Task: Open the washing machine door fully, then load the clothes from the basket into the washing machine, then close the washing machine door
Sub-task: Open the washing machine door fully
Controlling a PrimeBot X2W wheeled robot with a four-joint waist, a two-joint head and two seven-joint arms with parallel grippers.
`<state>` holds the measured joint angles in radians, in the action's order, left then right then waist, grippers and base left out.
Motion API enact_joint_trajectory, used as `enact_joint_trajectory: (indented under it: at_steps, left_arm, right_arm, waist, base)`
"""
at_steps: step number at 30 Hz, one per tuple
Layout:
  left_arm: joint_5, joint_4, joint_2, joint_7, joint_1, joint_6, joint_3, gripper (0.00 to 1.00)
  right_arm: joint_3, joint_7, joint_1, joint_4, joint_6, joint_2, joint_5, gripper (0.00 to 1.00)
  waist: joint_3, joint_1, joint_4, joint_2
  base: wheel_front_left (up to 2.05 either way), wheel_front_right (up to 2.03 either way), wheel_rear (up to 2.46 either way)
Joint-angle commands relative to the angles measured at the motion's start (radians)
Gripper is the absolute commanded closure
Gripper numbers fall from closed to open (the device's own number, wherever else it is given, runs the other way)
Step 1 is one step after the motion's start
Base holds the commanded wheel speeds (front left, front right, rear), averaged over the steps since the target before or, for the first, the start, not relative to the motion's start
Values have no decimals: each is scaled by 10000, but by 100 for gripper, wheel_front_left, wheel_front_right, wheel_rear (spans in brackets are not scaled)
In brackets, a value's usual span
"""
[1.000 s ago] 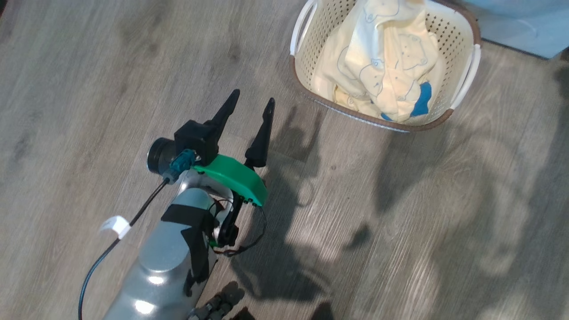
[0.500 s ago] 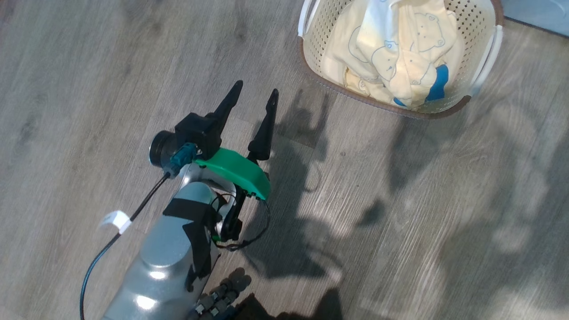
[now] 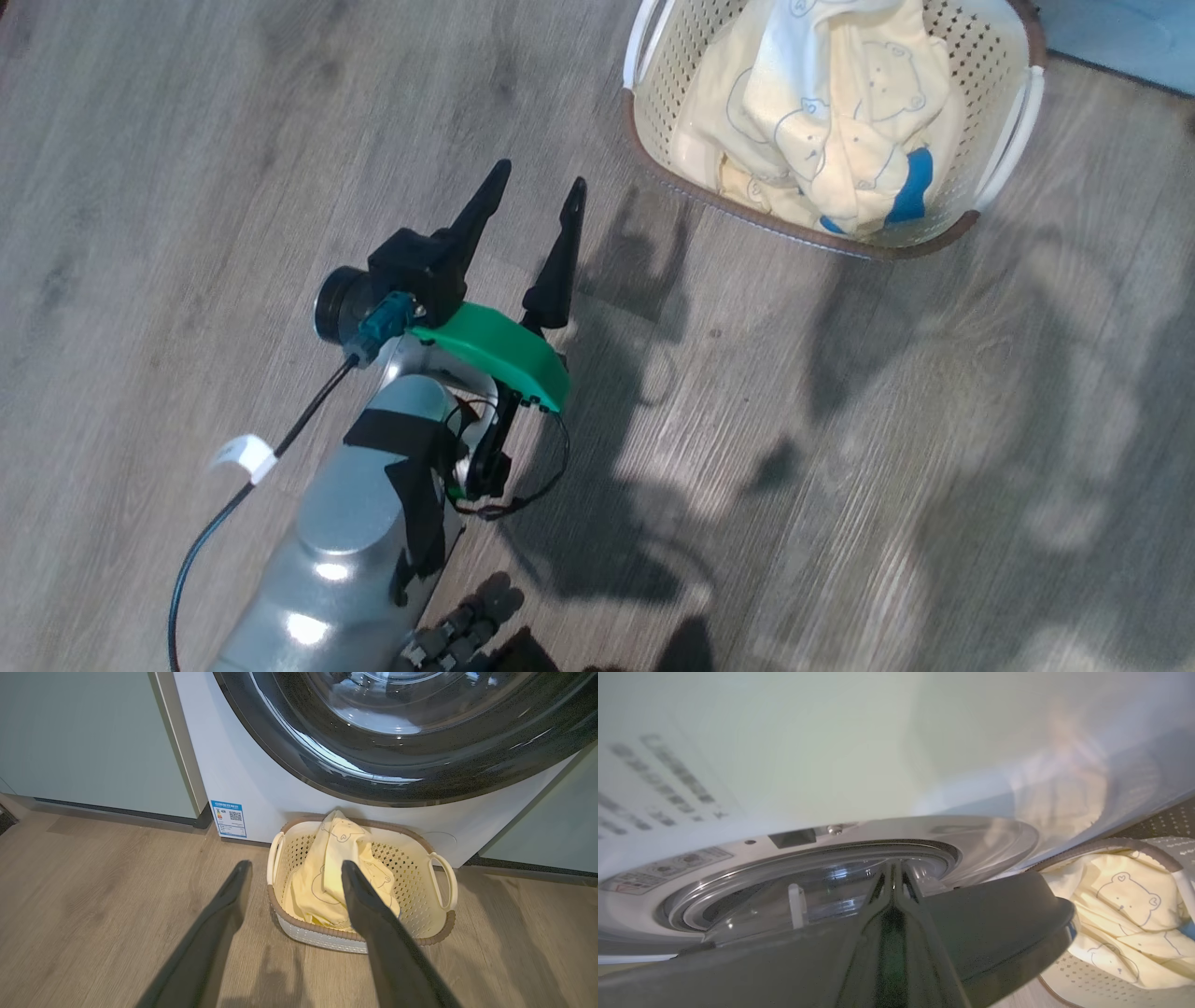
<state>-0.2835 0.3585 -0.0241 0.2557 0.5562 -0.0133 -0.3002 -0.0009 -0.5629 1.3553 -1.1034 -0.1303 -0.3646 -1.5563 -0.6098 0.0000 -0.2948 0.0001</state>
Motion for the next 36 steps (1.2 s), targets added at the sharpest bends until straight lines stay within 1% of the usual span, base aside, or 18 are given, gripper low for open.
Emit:
enact_joint_trajectory:
  at_steps: [1, 16, 29, 36]
  left_arm:
    - [-63, -223, -262, 61, 26, -63, 252, 0]
    - [231, 79, -262, 61, -257, 118, 581, 0]
    - [469, 328, -262, 61, -745, 253, 765, 0]
    - [583, 487, -262, 61, -940, 348, 929, 0]
  right_arm:
    - [162, -265, 16, 421, -4, 386, 40, 100]
    - [541, -1321, -1555, 955, -4, 831, 21, 100]
    - [922, -1752, -2956, 1163, -4, 1131, 163, 100]
    - [1013, -1975, -3637, 1343, -4, 1413, 69, 100]
  waist:
    - [66, 0, 17, -1]
    - [1118, 0, 267, -1]
    - [2195, 0, 396, -1]
    - [2702, 0, 395, -1]
  base:
    - [0, 0, 0]
    - [0, 0, 0]
    - [0, 0, 0]
    - [0, 0, 0]
